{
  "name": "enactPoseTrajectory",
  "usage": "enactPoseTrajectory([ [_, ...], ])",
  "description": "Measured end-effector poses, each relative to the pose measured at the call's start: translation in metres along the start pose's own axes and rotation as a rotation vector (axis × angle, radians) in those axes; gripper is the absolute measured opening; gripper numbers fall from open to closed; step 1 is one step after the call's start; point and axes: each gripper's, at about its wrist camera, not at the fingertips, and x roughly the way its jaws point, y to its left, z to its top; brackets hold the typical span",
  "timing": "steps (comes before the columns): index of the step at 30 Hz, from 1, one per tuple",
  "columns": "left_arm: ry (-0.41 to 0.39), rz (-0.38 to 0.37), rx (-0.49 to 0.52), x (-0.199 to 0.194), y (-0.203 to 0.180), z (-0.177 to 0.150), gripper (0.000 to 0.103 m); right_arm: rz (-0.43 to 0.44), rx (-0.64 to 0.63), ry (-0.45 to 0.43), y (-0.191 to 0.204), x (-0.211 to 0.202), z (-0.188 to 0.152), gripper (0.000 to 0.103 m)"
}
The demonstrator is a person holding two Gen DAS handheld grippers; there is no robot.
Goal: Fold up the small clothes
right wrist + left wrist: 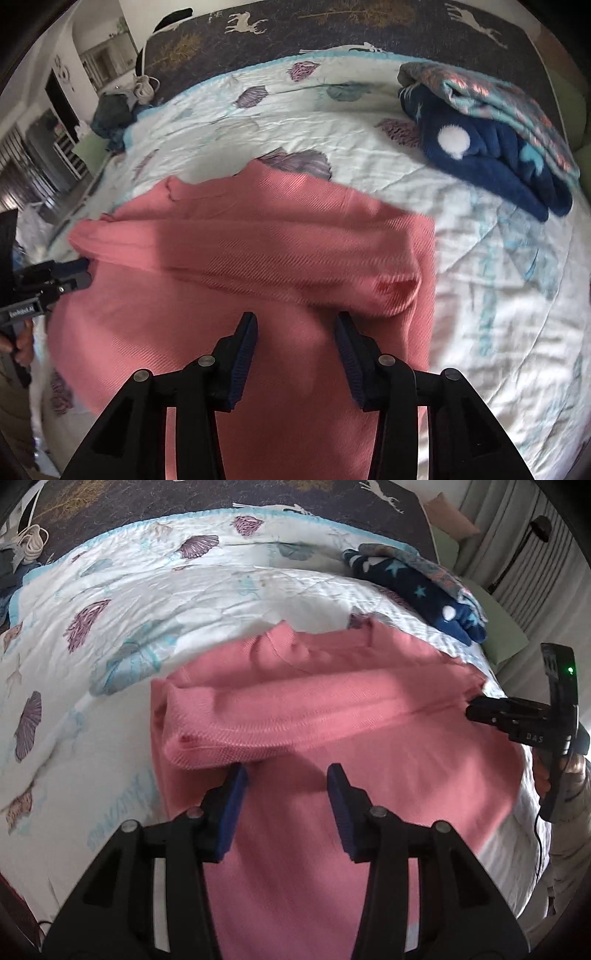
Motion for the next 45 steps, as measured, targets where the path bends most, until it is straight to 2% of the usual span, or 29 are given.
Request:
enactPoseTrajectory([
  [3,-0.031,0.021,-0.024,0.004,0.008,0.021,0.047,-0.046,0.008,-0.009,-0.004,0.008,0.017,0.044],
  [7,-0.140,0.081,-0.122,-0.003,0.032,0.051,0.047,-0.064,0.095,-0.075,-0.025,0.013,0.048,0.044],
  [10,-0.206,0.079,-0.238,-0.015,0.054,0.057,0.047,-0.088,0.226,-0.115,-0.054,0.022,0.067,0.044],
  [13,-0.236,0.069,-0.267,-0.025,0.064,0.050,0.047,-0.068,0.331,-0.105,-0.076,0.029,0.071,0.044],
  [15,-0.217,0.094,-0.245,-0.025,0.065,0.041,0.048,-0.040,0.349,-0.112,-0.081,0.027,0.065,0.045],
  [17,-0.174,0.104,-0.223,-0.020,0.066,0.029,0.051,-0.050,0.333,-0.120,-0.083,0.019,0.059,0.045],
  [22,-0.088,0.118,-0.211,-0.002,0.071,0.008,0.052,-0.048,0.328,-0.108,-0.095,-0.003,0.040,0.045],
  [24,-0.061,0.172,-0.209,0.007,0.075,-0.002,0.052,-0.063,0.311,-0.095,-0.098,-0.012,0.026,0.045],
  [26,-0.075,0.224,-0.206,0.006,0.075,-0.009,0.060,-0.096,0.296,-0.064,-0.101,-0.016,0.010,0.045],
  [29,-0.105,0.221,-0.224,-0.014,0.070,-0.020,0.060,-0.068,0.330,-0.051,-0.107,-0.031,-0.018,0.045],
  [33,-0.143,0.161,-0.220,-0.044,0.054,-0.043,0.060,0.085,0.409,-0.077,-0.109,-0.058,-0.069,0.046],
  [37,-0.083,0.043,-0.264,-0.054,0.040,-0.081,0.061,0.226,0.460,-0.100,-0.100,-0.072,-0.104,0.054],
  [39,-0.048,-0.008,-0.284,-0.050,0.037,-0.094,0.063,0.307,0.460,-0.113,-0.092,-0.073,-0.112,0.072],
  [40,-0.022,-0.026,-0.294,-0.045,0.035,-0.101,0.063,0.340,0.464,-0.113,-0.090,-0.071,-0.115,0.075],
  [43,-0.039,-0.014,-0.271,-0.045,0.024,-0.109,0.062,0.325,0.444,-0.054,-0.074,-0.053,-0.113,0.075],
  [45,-0.031,0.000,-0.266,-0.046,0.021,-0.110,0.041,0.265,0.395,-0.063,-0.063,-0.049,-0.113,0.073],
])
